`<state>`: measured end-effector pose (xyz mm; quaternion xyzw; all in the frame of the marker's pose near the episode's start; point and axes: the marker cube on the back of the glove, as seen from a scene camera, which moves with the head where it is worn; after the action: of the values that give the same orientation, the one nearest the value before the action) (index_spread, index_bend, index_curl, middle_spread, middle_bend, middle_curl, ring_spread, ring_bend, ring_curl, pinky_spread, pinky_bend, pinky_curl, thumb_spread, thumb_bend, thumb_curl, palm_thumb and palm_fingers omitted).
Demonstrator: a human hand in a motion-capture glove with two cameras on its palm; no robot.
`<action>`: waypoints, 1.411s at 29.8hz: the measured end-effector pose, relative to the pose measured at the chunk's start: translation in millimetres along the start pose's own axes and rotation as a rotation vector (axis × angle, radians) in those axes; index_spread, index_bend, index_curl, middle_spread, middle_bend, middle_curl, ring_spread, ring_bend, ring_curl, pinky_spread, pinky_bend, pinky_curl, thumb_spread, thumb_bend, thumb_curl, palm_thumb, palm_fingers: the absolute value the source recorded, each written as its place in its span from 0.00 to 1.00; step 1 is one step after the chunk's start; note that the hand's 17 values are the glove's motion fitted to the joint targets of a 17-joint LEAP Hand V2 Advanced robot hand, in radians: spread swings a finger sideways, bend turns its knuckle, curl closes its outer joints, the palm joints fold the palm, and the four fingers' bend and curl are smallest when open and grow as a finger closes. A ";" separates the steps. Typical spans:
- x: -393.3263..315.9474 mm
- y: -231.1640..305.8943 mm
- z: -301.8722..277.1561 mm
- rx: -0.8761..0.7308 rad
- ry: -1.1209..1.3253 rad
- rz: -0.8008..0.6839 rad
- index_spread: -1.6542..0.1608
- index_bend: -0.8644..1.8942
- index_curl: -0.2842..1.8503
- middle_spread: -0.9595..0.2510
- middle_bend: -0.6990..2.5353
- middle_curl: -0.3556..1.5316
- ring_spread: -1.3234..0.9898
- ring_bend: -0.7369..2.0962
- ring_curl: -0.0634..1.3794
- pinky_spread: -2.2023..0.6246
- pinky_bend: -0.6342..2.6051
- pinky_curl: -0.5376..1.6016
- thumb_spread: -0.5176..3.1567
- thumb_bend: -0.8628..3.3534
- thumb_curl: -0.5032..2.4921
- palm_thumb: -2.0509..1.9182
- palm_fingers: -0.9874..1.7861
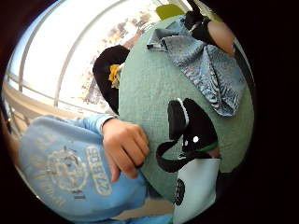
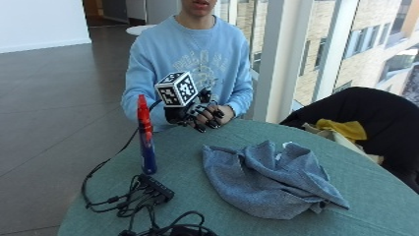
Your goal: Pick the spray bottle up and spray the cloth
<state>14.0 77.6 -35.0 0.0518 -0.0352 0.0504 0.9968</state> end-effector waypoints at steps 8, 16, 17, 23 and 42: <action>15.6 54.1 -23.3 0.069 -0.014 0.096 0.70 0.37 0.28 0.70 0.31 0.36 0.56 0.33 0.20 0.85 0.25 0.38 0.45 0.25 0.28 0.69 0.61; 34.8 88.2 -47.6 0.084 -0.026 0.157 0.71 0.37 0.29 0.70 0.31 0.37 0.56 0.33 0.21 0.85 0.25 0.38 0.46 0.24 0.28 0.69 0.61; 38.3 92.7 -50.7 0.086 -0.034 0.164 0.71 0.37 0.29 0.70 0.31 0.38 0.56 0.33 0.21 0.85 0.25 0.39 0.46 0.24 0.28 0.69 0.61; 50.8 132.0 -60.7 0.200 -0.236 0.305 0.71 0.37 0.29 0.70 0.30 0.38 0.56 0.33 0.22 0.85 0.25 0.39 0.46 0.23 0.29 0.70 0.61; 115.0 157.2 -65.1 0.511 -0.550 0.554 0.71 0.36 0.28 0.71 0.29 0.39 0.56 0.34 0.25 0.85 0.26 0.40 0.46 0.21 0.30 0.71 0.61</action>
<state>116.0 251.2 -75.3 0.2959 -0.2971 0.3059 0.8547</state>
